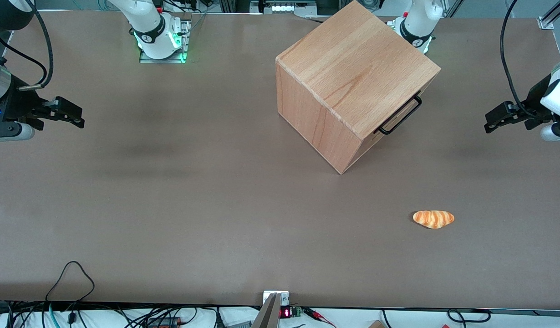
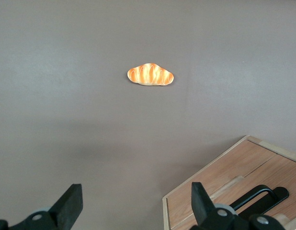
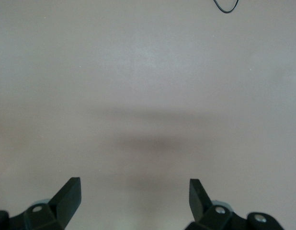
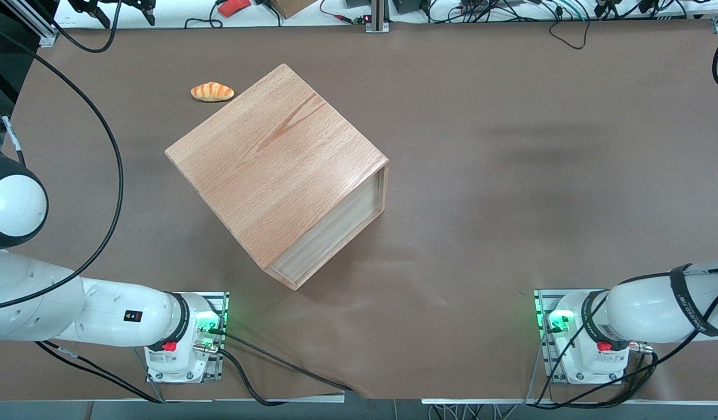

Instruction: Open top drawer with left arm

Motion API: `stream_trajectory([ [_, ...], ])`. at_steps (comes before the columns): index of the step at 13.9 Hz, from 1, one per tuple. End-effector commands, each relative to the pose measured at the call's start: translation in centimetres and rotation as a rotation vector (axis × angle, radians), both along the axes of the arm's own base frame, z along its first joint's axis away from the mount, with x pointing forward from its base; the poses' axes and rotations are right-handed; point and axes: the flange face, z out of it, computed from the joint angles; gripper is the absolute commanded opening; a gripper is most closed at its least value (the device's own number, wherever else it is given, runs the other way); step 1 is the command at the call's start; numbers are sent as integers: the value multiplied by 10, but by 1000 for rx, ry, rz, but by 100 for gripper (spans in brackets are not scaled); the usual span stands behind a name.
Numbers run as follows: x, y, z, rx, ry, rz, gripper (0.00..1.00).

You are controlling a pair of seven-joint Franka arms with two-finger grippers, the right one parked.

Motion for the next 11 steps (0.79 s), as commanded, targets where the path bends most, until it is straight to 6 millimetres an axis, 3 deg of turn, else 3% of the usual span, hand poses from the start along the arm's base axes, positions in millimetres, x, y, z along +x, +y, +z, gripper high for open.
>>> stream_trajectory([
  [1, -1, 6, 9, 8, 7, -9, 100],
  [11, -1, 18, 5, -38, 15, -22, 100],
])
